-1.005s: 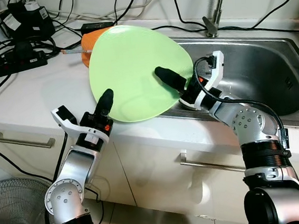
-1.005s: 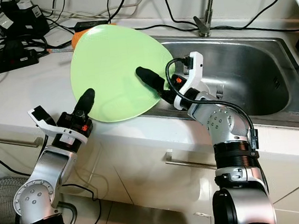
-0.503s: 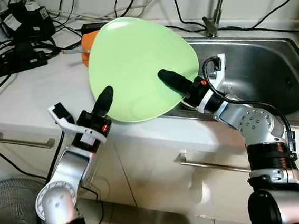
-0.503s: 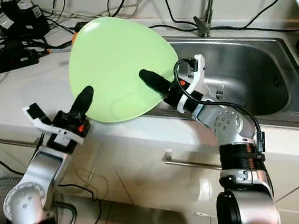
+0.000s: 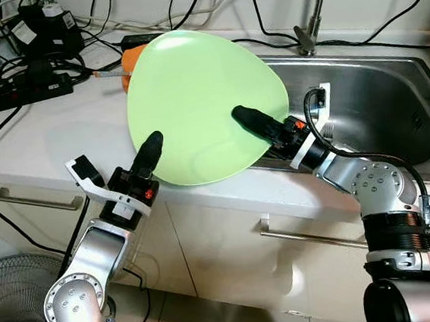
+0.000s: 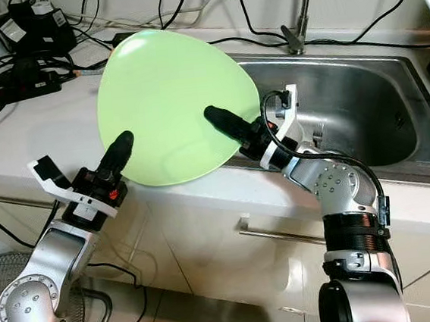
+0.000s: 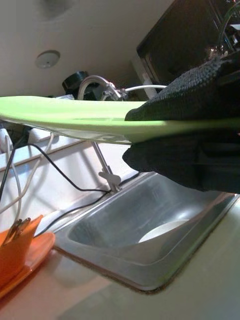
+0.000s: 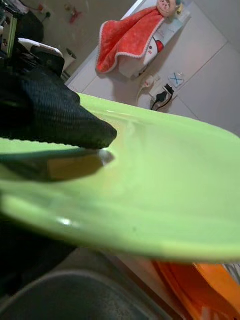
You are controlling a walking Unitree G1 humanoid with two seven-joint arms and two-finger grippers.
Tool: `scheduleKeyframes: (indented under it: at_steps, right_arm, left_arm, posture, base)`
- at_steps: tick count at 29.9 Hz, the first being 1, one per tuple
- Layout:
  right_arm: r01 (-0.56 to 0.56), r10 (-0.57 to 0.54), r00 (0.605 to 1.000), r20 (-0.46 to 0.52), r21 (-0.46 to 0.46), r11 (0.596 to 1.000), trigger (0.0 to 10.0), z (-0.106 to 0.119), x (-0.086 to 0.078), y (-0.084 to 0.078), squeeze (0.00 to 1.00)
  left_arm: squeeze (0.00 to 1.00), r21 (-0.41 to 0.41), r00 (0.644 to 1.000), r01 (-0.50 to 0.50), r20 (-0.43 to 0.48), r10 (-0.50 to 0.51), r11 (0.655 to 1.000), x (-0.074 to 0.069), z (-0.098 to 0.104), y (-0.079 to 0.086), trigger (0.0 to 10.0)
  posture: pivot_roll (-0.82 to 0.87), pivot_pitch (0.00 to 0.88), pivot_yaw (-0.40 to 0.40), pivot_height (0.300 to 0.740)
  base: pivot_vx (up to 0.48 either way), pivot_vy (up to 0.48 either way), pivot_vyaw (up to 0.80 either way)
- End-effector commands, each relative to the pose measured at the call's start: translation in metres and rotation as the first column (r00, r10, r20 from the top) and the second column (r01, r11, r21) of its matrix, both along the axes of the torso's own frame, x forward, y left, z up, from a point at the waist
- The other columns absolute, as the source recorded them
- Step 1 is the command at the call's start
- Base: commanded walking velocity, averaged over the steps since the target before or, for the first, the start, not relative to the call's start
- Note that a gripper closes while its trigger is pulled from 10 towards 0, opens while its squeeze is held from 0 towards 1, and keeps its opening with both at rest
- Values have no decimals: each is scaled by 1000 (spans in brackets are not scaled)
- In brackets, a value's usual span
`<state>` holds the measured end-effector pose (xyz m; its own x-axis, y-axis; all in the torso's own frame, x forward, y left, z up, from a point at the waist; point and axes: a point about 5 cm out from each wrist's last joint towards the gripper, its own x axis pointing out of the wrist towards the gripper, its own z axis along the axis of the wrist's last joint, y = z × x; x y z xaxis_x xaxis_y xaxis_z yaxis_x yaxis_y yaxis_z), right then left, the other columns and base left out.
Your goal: Kitchen organization
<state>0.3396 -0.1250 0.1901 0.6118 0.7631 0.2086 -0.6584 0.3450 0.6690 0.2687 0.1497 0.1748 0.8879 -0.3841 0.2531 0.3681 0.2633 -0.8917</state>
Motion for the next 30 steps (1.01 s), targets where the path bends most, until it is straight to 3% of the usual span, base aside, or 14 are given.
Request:
scheduleKeyframes:
  at_steps: [1,2,3,4,5,9,13,19,22,23,30]
  right_arm:
    - [1,-1,1000,-6,-22,1000,0,-2,0,1,0]
    - [8,-9,1000,-7,-35,999,0,-3,1,2,0]
    - [8,-9,1000,-7,-35,999,0,-3,1,2,0]
    - [13,-13,1000,-8,-42,999,0,-4,1,2,0]
    - [18,-18,1000,-10,-50,999,0,-4,1,3,0]
    - [59,-59,998,0,-110,992,0,-5,4,6,0]
    - [92,-92,996,5,-119,989,0,-2,7,8,0]
    - [121,-122,993,2,-120,985,0,-2,11,7,0]
    - [148,-150,989,-10,-126,981,0,-3,13,5,0]
    - [169,-173,985,-19,-128,977,0,-4,14,4,0]
    - [224,-229,973,-31,-112,968,0,-1,19,1,0]
  left_arm:
    - [0,20,994,87,69,-88,996,-1,15,-18,2000]
    - [0,41,994,88,59,-91,995,5,14,-21,8980]
    - [0,41,994,88,59,-91,995,5,14,-21,8980]
    - [588,45,994,89,56,-91,995,12,15,-21,10000]
    - [1000,44,995,88,53,-90,995,18,15,-20,10000]
    - [1000,76,997,67,37,-69,995,18,16,-25,10000]
    - [1000,126,996,64,46,-71,990,26,17,-22,10000]
    - [1000,195,993,106,38,-115,975,27,12,-30,10000]
    - [1000,202,998,44,33,-52,978,28,10,-28,10000]
    - [1000,241,999,9,36,-18,970,29,8,-26,10000]
    - [1000,328,998,-21,65,-1,944,29,11,-26,10000]
  posture:
    - [-19,29,35,740]
    - [-19,28,35,740]
    - [-19,28,35,740]
    - [-19,29,35,740]
    - [-19,29,35,740]
    - [-18,29,35,740]
    - [-17,29,32,740]
    - [-16,27,31,740]
    - [-16,28,33,740]
    - [-16,28,33,740]
    - [-14,30,36,740]
  base:
    - [0,0,0]
    - [0,0,0]
    - [0,0,0]
    - [0,0,0]
    - [0,0,0]
    - [0,0,0]
    - [0,0,0]
    - [0,0,0]
    - [0,0,0]
    - [0,0,0]
    - [0,0,0]
